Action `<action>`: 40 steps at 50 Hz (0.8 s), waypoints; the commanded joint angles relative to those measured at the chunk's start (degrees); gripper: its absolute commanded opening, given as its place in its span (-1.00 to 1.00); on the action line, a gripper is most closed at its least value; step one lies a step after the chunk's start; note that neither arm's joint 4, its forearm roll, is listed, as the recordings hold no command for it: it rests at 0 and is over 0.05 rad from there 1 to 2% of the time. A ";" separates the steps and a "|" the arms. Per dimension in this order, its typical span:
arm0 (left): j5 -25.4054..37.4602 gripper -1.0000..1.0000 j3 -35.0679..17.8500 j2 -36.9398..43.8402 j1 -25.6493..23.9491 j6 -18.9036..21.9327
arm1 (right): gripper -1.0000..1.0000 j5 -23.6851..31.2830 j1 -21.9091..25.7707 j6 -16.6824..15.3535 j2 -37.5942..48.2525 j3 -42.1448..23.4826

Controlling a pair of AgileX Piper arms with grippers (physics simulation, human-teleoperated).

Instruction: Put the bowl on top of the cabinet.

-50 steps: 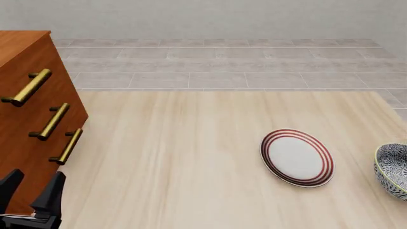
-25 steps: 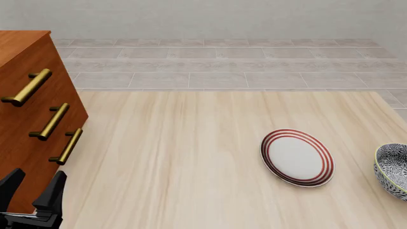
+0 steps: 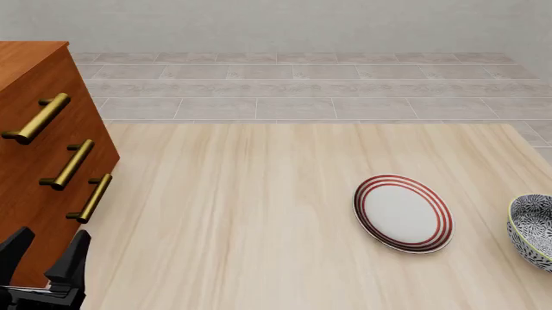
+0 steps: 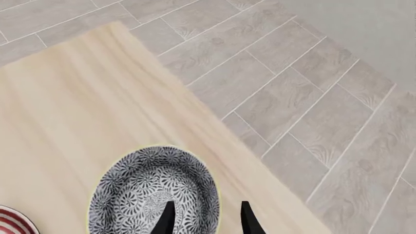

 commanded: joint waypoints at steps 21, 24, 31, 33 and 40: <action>-0.53 1.00 0.00 0.57 0.30 -0.02 | 1.00 -5.62 -2.00 -1.86 8.77 0.13; -0.59 1.00 0.00 0.65 0.30 -0.02 | 1.00 -5.99 -1.91 -2.00 9.37 0.18; -0.53 1.00 0.00 0.62 0.35 0.01 | 1.00 -7.26 -1.82 -2.20 11.28 0.52; -0.56 1.00 0.00 0.68 0.31 0.04 | 1.00 -7.46 -1.74 -2.17 11.59 0.59; -0.49 1.00 0.01 0.69 0.28 0.14 | 1.00 -8.53 -2.05 -2.66 12.94 0.90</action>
